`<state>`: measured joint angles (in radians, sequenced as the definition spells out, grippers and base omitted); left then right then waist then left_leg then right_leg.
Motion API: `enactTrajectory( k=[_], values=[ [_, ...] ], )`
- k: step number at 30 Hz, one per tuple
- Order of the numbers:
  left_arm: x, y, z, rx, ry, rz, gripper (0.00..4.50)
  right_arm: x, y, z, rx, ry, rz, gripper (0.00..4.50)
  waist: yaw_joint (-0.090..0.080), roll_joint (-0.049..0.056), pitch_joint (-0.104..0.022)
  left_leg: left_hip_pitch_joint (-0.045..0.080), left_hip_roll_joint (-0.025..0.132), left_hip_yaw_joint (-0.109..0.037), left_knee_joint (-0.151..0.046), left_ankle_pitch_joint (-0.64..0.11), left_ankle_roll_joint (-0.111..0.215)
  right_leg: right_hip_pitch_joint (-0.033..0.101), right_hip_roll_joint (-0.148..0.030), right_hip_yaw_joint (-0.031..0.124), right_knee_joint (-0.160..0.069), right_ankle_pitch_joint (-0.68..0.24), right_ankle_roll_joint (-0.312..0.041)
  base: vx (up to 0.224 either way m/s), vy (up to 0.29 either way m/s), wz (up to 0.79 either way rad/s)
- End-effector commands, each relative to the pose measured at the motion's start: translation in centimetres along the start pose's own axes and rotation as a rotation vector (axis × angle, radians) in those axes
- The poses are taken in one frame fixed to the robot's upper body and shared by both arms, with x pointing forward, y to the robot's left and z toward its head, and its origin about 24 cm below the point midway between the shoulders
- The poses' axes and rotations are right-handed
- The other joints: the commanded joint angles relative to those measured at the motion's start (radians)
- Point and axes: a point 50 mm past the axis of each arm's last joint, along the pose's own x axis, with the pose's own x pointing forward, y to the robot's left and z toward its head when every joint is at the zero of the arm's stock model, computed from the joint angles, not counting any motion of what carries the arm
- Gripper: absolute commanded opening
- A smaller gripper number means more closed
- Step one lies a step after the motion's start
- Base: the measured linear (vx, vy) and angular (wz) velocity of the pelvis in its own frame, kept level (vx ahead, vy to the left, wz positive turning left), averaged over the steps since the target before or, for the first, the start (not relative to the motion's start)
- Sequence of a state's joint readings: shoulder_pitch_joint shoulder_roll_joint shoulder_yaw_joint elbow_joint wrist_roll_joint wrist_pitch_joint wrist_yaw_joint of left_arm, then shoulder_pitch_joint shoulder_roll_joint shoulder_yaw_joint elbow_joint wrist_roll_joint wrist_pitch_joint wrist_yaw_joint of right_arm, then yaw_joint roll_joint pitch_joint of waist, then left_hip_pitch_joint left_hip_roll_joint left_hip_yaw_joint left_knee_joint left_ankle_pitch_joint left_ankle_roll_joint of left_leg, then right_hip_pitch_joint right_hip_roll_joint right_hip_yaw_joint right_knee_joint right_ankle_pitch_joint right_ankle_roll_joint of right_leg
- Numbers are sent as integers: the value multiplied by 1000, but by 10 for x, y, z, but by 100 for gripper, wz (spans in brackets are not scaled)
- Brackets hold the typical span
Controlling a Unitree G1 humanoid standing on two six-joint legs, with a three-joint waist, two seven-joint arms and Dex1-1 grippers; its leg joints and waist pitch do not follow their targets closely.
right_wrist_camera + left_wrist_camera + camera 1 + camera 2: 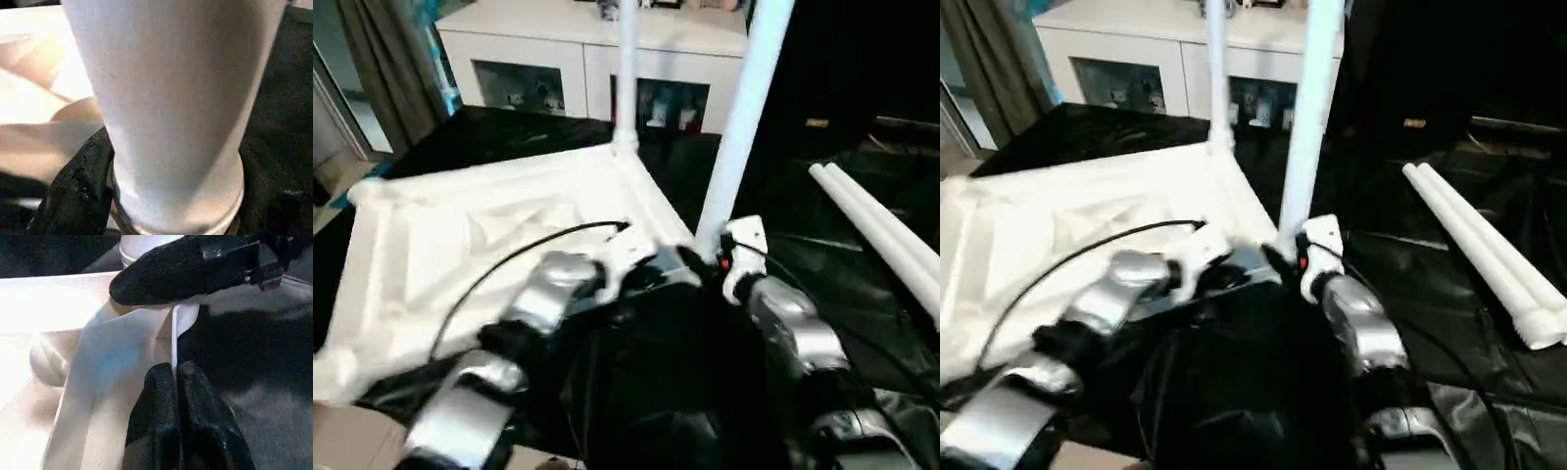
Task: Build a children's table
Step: Rotate leg to tighten
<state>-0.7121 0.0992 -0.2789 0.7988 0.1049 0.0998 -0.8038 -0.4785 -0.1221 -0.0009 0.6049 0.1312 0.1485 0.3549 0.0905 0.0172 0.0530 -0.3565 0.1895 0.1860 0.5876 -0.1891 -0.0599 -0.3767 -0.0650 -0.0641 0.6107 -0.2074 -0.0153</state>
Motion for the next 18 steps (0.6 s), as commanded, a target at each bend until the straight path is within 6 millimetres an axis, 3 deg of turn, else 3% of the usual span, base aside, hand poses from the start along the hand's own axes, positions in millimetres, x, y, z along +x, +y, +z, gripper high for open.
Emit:
enactTrajectory(
  k=[1,2,3,4,10,11,13,18],
  values=[
    [7,0,7,-4,-22,36,0,2,11,-27,-9,115,-1,282,-3,-7,-51,12,45,-25,-80,-257,-4,25,-94,55,-103,-360,-160,0,0,0],
    [9,-1,10,7,-31,26,0,5,15,-23,-10,84,20,282,-3,-4,-52,11,45,-25,-80,-254,-2,24,-94,55,-103,-348,-159,0,0,0],
    [10,-1,10,9,-34,24,0,6,16,-21,-7,71,28,337,-3,-5,-51,10,45,-25,-80,-256,1,25,-93,54,-102,-338,-161,0,0,0],
    [9,-1,11,14,-38,17,0,6,16,-19,0,58,38,351,-3,-6,-52,10,45,-25,-80,-255,3,26,-94,54,-101,-332,-162,0,0,0],
    [0,-7,7,73,-79,-105,0,-1,11,-5,-66,-17,160,386,0,-8,-55,5,47,-24,-79,-235,24,31,-96,54,-95,-279,-179,0,0,0],
    [0,-7,7,74,-79,-109,0,-1,11,-5,-69,-17,167,386,-1,-8,-56,-1,48,-25,-78,-213,34,36,-96,54,-90,-248,-182,0,0,0],
    [-9,-9,0,86,-80,-179,0,-11,7,-3,-116,-15,296,386,1,-10,-59,1,48,-22,-74,-183,49,36,-95,54,-85,-202,-194,0,0,0],
    [-22,-7,-9,98,-75,-231,0,-27,-2,-3,-175,12,420,386,6,-6,-69,-6,51,-20,-63,-82,93,41,-88,49,-56,31,-254,0,0,0]
  ],
)
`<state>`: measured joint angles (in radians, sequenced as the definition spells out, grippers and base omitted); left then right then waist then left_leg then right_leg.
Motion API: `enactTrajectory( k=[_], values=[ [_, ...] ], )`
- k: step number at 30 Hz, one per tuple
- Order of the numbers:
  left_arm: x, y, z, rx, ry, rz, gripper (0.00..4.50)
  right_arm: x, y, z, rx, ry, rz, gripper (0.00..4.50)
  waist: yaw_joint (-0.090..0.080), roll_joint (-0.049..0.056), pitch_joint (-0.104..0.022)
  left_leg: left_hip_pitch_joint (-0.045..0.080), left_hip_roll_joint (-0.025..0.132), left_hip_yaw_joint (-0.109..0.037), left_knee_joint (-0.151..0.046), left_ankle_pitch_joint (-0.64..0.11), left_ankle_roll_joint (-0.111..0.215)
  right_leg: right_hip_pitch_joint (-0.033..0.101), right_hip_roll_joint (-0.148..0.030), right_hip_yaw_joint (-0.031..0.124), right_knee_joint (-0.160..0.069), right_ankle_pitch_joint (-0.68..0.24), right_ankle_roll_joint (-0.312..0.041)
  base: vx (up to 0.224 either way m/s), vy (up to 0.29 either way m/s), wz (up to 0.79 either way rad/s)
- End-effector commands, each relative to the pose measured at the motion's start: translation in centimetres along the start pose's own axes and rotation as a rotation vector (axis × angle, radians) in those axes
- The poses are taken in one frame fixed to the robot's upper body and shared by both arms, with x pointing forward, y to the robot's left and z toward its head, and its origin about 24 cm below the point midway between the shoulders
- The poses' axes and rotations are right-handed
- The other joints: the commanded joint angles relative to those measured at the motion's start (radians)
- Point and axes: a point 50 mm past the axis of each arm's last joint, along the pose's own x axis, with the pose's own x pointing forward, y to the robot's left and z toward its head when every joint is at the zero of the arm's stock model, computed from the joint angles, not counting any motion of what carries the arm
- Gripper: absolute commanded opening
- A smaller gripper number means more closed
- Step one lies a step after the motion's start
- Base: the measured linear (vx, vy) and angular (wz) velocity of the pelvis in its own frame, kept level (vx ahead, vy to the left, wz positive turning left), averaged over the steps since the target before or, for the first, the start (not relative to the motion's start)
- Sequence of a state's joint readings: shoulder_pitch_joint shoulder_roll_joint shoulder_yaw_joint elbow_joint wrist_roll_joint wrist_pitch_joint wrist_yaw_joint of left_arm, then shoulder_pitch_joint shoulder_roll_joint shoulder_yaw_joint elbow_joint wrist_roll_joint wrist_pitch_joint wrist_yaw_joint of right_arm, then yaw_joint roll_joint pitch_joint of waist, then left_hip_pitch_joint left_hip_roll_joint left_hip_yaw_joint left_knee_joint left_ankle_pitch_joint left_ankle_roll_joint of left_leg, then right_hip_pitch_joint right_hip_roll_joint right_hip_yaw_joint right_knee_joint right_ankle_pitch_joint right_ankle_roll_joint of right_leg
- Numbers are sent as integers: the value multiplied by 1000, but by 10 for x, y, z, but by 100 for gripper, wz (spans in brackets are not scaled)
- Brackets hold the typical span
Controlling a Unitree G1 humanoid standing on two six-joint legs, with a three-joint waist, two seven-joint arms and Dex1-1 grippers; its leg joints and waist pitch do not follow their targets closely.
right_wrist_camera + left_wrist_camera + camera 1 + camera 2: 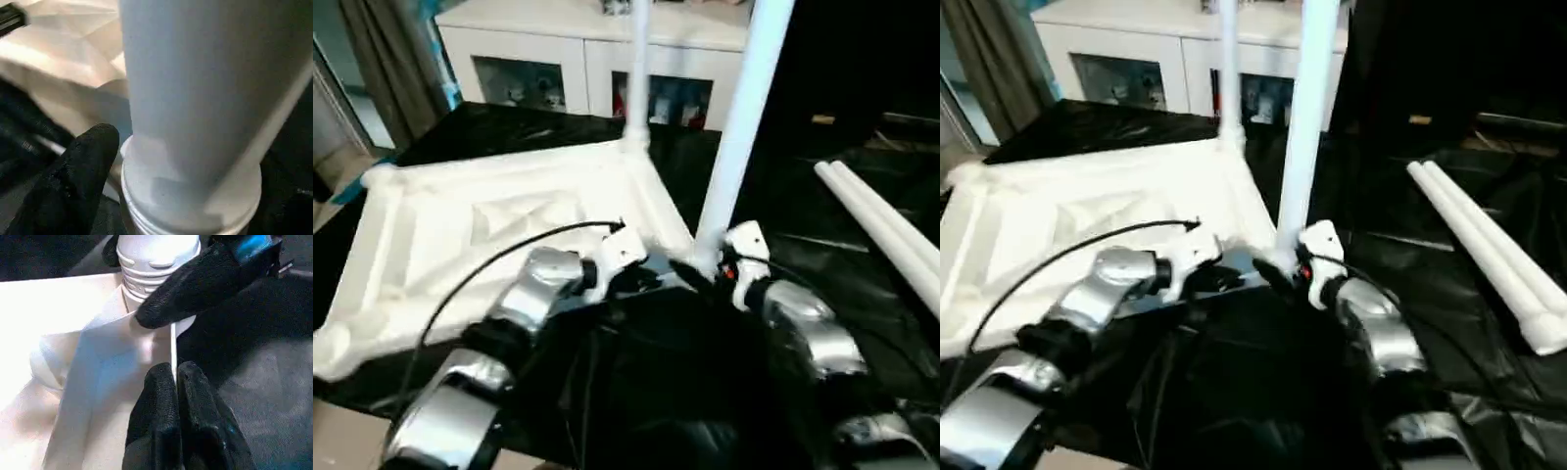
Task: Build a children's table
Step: Rotate leg to tighten
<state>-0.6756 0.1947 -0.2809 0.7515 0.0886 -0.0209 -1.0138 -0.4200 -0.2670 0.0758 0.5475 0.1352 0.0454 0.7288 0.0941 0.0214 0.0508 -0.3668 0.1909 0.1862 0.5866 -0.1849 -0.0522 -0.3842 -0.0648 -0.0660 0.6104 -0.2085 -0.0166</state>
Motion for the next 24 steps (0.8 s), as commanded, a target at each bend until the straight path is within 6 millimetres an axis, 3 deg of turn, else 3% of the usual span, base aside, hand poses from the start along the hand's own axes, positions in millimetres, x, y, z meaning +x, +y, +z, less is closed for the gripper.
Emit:
enactTrajectory(
  k=[1,4,10,19,21,24],
  values=[
    [4,-11,-1,-3,-47,-78,0,-1,8,-2,10,9,82,386,3,-13,-66,4,49,-19,-61,-91,97,50,-89,50,-53,47,-259,0,0,0],
    [-7,-14,-6,-11,-51,-140,0,-12,4,3,2,-12,133,386,5,-12,-65,5,51,-17,-60,-109,105,49,-90,50,-57,14,-262,0,0,0],
    [-18,-18,-13,-22,-37,-188,0,-20,4,5,15,-27,195,371,7,-9,-57,9,54,-16,-68,-172,64,43,-91,52,-71,-134,-237,0,0,0],
    [-20,-18,-13,-28,-38,-173,0,-20,12,-2,47,1,243,309,8,-11,-61,8,50,-15,-64,-132,68,43,-89,52,-66,-85,-237,0,0,0],
    [-17,-14,-13,-37,-18,-124,0,-17,10,-6,43,23,178,288,7,-12,-61,8,51,-15,-65,-127,66,42,-89,52,-65,-81,-238,0,0,0],
    [-10,-5,-12,-57,16,-13,0,-9,4,-15,45,65,24,285,2,-12,-56,14,48,-17,-69,-170,37,37,-92,52,-77,-176,-222,0,0,0]
  ],
)
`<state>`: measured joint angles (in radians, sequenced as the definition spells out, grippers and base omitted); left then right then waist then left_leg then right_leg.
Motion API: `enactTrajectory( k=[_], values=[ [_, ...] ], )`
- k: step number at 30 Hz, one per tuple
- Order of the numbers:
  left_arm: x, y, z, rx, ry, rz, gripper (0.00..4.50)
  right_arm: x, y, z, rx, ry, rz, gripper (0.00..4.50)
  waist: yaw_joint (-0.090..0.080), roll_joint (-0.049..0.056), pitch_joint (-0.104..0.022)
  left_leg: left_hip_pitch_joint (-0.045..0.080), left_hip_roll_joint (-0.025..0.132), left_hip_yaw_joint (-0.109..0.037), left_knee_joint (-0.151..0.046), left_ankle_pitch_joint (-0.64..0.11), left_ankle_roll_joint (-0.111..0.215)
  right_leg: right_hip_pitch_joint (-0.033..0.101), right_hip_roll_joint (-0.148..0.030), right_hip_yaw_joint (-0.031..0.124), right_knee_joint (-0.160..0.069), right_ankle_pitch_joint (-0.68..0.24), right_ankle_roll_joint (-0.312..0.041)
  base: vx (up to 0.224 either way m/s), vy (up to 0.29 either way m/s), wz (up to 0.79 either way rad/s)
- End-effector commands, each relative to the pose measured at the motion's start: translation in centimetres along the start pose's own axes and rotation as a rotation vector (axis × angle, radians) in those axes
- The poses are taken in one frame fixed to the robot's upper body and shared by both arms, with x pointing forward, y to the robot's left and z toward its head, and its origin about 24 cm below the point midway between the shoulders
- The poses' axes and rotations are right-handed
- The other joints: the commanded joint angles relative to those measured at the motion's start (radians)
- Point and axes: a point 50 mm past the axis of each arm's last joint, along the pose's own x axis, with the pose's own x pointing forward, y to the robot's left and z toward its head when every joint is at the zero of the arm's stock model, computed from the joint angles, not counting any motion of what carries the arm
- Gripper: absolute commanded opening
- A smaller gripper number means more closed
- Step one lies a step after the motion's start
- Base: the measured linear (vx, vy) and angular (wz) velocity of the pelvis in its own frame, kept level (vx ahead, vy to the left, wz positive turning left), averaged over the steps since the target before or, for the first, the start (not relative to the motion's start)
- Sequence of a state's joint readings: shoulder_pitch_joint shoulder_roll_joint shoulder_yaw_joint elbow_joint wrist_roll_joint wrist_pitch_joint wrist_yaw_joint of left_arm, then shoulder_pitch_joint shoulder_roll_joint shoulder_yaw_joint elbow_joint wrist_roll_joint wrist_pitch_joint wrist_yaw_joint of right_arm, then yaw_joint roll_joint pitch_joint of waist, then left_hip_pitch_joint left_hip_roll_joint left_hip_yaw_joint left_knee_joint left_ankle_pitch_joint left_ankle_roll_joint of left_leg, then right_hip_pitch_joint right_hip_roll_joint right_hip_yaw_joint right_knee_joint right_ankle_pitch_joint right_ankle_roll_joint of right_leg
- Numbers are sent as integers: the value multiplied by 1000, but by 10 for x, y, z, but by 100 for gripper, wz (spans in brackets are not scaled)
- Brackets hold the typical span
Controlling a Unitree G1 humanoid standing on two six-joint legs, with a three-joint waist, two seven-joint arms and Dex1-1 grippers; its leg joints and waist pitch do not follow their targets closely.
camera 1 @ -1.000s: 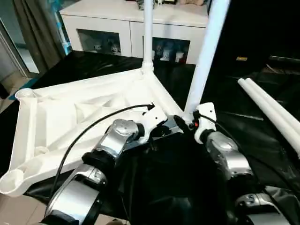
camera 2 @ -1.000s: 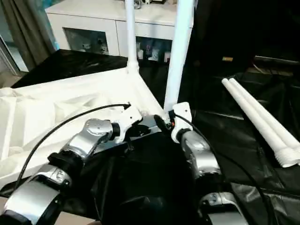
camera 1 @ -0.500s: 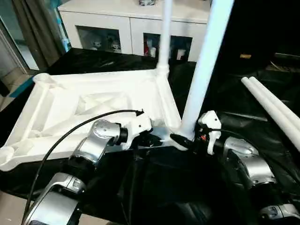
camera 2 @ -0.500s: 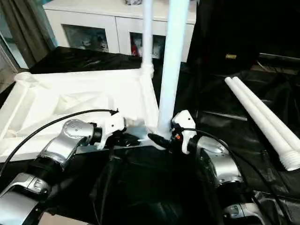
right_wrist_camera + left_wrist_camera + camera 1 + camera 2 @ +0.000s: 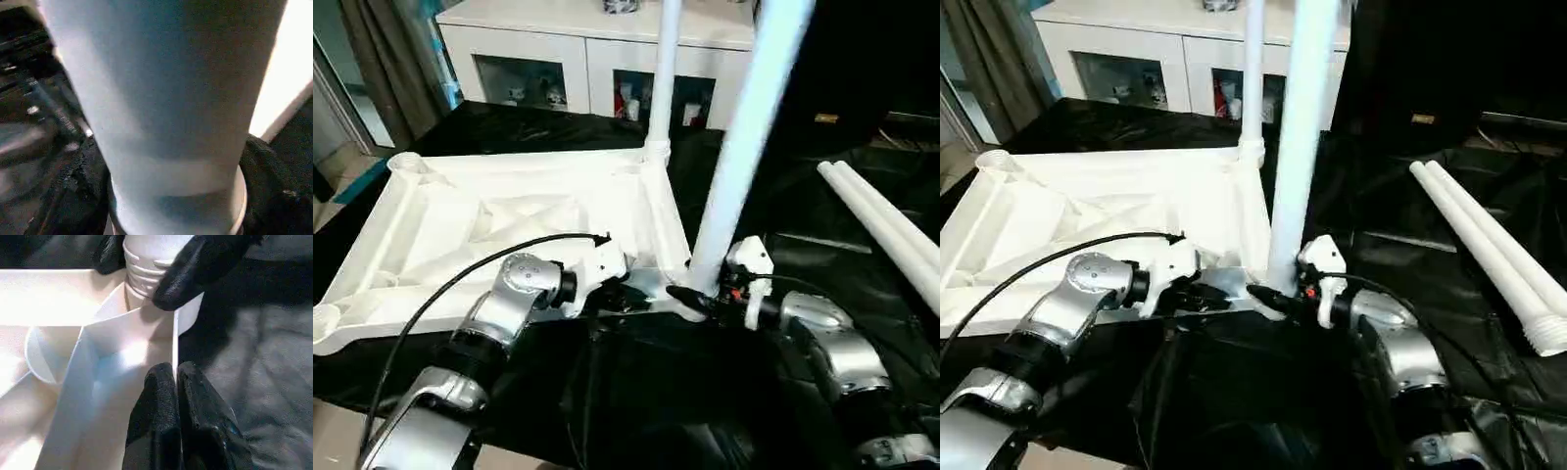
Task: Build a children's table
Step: Rotate leg to tighten
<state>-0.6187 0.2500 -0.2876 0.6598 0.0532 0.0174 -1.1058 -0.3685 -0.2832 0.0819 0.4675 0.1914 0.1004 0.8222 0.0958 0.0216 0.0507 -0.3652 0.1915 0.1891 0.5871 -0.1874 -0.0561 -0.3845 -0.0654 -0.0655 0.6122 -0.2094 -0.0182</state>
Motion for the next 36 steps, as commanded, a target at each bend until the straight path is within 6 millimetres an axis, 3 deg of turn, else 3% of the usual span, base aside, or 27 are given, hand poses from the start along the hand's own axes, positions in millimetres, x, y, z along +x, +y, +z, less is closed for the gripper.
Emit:
enactTrajectory(
  k=[1,6,11,14,18,21,27,31,33,36],
  values=[
    [9,9,0,-57,10,132,0,4,-9,-16,40,82,-186,281,-3,-14,-54,14,47,-21,-72,-190,28,37,-91,52,-86,-234,-205,0,0,0],
    [28,19,13,-108,13,283,0,22,-9,-20,189,66,-399,279,-11,-13,-51,20,45,-20,-77,-229,6,30,-92,53,-96,-311,-183,0,0,0],
    [43,19,26,-108,-15,294,0,45,4,-12,150,50,-395,279,-8,-10,-56,13,43,-20,-76,-210,18,35,-95,51,-92,-252,-178,0,0,0],
    [45,17,28,-100,-28,265,0,50,8,-5,144,9,-339,349,-6,-10,-57,12,43,-19,-74,-207,33,36,-96,52,-91,-226,-183,0,0,0],
    [41,15,24,-90,-37,224,0,45,5,0,114,-13,-308,383,-6,-11,-56,10,44,-19,-75,-209,42,36,-96,51,-91,-235,-185,0,0,0],
    [33,10,18,-67,-48,151,0,34,2,3,72,-27,-206,383,-4,-14,-56,6,46,-20,-74,-202,56,41,-97,51,-90,-223,-183,0,0,0],
    [17,-1,7,-48,-66,6,0,9,-1,3,21,-10,-45,383,-4,-12,-63,4,49,-16,-66,-134,93,43,-92,50,-69,-67,-234,0,0,0],
    [4,-7,2,-34,-74,-74,0,-7,-2,4,7,8,49,383,2,-11,-64,4,51,-14,-64,-124,106,46,-91,48,-63,-34,-250,0,0,0],
    [-1,-9,1,-37,-74,-102,0,-11,-3,4,11,12,65,383,5,-9,-62,4,53,-13,-64,-126,107,42,-91,48,-63,-37,-251,0,0,0],
    [-5,-11,-1,-42,-71,-122,0,-15,-3,4,19,13,81,359,5,-10,-59,7,53,-13,-68,-165,86,39,-93,48,-71,-113,-245,0,0,0]
  ],
)
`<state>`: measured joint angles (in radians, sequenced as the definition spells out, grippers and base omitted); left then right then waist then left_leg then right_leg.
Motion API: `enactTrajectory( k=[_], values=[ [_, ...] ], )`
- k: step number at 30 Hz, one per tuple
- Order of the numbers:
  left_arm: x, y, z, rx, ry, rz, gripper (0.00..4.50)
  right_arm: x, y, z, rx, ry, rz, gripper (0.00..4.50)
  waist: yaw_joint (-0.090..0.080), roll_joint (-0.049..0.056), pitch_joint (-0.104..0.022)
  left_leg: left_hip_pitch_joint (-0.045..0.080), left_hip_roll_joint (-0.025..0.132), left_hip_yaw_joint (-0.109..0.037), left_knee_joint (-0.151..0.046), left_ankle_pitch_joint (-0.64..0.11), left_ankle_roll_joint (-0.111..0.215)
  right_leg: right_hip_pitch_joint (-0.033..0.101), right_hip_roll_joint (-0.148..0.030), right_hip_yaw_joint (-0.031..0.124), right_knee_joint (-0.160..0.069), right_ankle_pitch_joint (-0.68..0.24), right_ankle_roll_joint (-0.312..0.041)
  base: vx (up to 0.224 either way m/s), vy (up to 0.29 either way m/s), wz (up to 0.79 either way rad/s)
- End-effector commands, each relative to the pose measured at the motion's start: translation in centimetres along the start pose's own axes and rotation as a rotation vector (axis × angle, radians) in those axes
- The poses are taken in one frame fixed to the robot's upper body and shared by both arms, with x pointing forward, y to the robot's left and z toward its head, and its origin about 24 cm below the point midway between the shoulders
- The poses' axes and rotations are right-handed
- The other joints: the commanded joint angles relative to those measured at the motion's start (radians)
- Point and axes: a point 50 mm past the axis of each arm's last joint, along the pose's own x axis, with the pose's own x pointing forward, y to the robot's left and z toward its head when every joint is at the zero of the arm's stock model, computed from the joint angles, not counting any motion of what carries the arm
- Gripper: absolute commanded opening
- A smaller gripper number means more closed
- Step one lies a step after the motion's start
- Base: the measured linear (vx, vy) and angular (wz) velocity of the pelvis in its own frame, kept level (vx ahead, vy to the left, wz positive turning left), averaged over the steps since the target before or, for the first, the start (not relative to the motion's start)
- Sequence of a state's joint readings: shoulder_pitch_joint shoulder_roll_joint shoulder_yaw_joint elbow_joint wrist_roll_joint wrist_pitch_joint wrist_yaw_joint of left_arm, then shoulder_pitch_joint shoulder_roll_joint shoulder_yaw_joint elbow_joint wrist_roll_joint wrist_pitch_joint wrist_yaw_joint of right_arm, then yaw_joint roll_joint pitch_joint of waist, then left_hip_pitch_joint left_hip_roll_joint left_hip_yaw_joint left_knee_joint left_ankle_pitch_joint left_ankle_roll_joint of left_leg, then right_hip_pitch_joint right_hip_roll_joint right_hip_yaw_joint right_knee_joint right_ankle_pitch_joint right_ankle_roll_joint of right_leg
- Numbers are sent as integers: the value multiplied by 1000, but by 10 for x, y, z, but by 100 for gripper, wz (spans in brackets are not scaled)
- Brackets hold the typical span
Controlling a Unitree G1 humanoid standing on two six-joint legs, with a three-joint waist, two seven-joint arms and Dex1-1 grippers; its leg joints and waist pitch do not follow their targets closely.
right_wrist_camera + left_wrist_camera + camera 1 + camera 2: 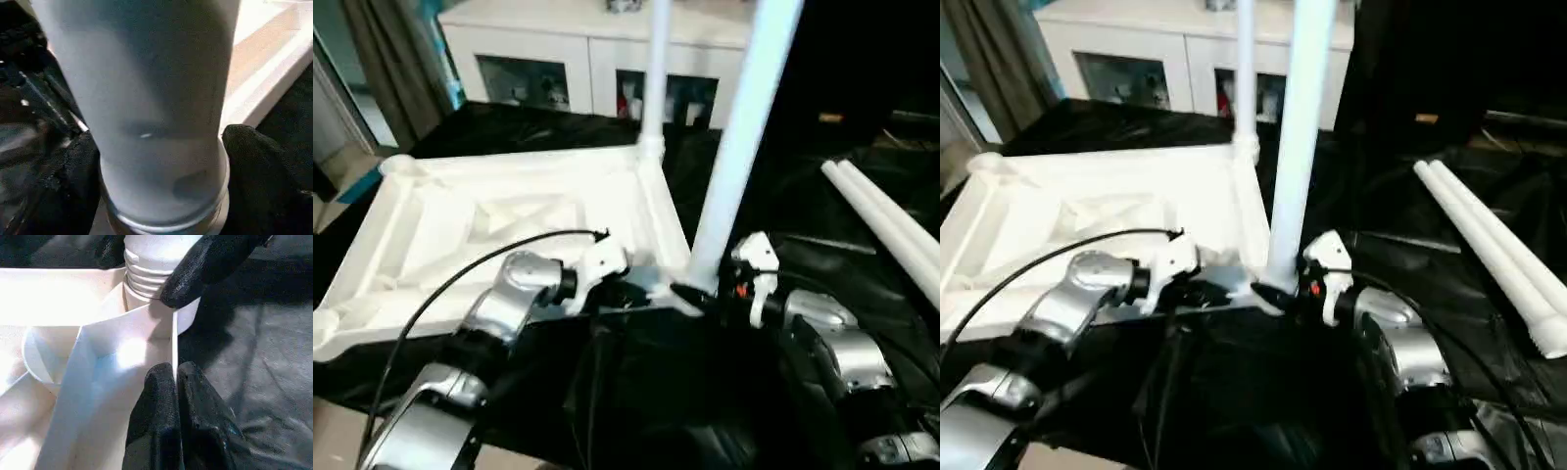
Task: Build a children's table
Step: Rotate leg to tighten
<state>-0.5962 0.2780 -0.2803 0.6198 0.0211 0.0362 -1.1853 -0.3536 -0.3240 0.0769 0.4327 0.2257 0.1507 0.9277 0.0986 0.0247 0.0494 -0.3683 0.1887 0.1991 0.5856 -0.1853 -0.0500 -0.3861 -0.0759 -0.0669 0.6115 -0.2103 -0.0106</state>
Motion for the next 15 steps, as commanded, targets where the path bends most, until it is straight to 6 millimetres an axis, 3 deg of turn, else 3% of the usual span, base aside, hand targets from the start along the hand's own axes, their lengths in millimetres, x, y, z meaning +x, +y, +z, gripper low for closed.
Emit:
enactTrajectory(
  k=[1,4,9,15],
  values=[
    [3,-8,1,-25,-55,-62,0,-5,-2,3,0,-4,-2,351,2,-13,-56,11,55,-23,-68,-180,68,40,-83,50,-74,-148,-245,0,0,0],
    [2,-7,0,-25,-47,-46,0,-3,2,1,12,0,14,317,0,-17,-57,11,55,-25,-70,-176,56,40,-83,52,-75,-170,-227,0,0,0],
    [4,-3,0,-29,-35,8,0,2,5,-3,22,6,0,286,0,-18,-58,10,53,-24,-67,-155,61,40,-83,52,-72,-142,-228,0,0,0],
    [16,16,3,-82,8,233,0,18,-8,-19,83,54,-323,278,-11,-19,-53,15,49,-27,-73,-190,24,35,-84,52,-84,-237,-207,0,0,0]
  ],
)
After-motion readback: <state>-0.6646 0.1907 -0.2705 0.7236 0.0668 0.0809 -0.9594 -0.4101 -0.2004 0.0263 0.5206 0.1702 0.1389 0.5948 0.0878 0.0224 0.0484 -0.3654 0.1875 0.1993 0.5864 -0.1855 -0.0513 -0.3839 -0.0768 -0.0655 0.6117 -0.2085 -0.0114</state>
